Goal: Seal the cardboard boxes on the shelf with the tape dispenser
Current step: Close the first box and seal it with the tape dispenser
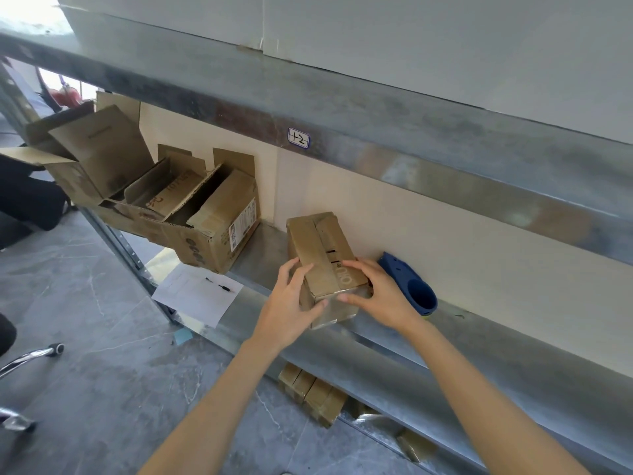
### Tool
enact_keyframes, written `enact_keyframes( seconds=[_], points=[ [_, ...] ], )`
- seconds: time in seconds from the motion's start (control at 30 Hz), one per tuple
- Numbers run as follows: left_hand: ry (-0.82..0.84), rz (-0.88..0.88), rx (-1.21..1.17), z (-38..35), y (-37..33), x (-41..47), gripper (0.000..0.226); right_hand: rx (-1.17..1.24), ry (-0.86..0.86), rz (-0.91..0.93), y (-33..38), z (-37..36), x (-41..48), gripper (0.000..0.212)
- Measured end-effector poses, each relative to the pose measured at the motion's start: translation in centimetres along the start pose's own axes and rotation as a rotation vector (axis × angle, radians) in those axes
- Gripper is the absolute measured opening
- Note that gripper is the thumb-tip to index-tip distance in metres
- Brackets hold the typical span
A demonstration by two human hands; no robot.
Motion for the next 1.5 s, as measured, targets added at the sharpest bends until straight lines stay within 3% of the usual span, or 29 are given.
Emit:
enact_keyframes(
  seconds=[0.1, 0.27, 0.43, 0.77, 1.2, 1.37, 1.5],
  points=[
    [-0.037, -0.038, 0.176, 1.0, 0.3, -0.3, 0.079, 0.017, -0.048, -0.034, 0.2, 1.3, -0.6, 0.066],
    [-0.044, -0.021, 0.304, 2.4, 0.9, -0.4, 0.078, -0.358, -0.16, -0.098, -3.1, 3.3, -2.0, 0.048],
    [-0.155, -0.03, 0.492, 3.0, 0.9, -0.2, 0.084, -0.608, -0.02, -0.247, -6.3, 3.5, -3.6, 0.055],
    [-0.144, -0.011, 0.635, 2.3, 0.2, -0.6, 0.078, -0.426, 0.122, -0.341, -8.2, 3.2, -2.5, 0.073],
    [-0.149, 0.03, 0.623, 2.8, 0.8, -0.6, 0.074, -0.23, 0.117, -0.347, -8.0, 5.3, -1.2, 0.09],
    [-0.172, 0.012, 0.594, 3.3, 0.5, 0.1, 0.064, -0.302, 0.059, -0.276, -6.1, 6.0, -2.1, 0.082],
    [-0.204, -0.037, 0.557, 3.6, -1.1, 0.9, 0.06, -0.341, -0.011, -0.202, -3.2, 7.3, -2.3, 0.055]
  ],
)
Point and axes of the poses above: each hand's wrist, its own x-axis towards the middle knuckle, its own z-axis out of the back of the hand, y = z × x, the point moved 1 cm from there along x, towards the middle knuckle, and after that the axes turned 13 degrees about z, right-handed, at the moved point
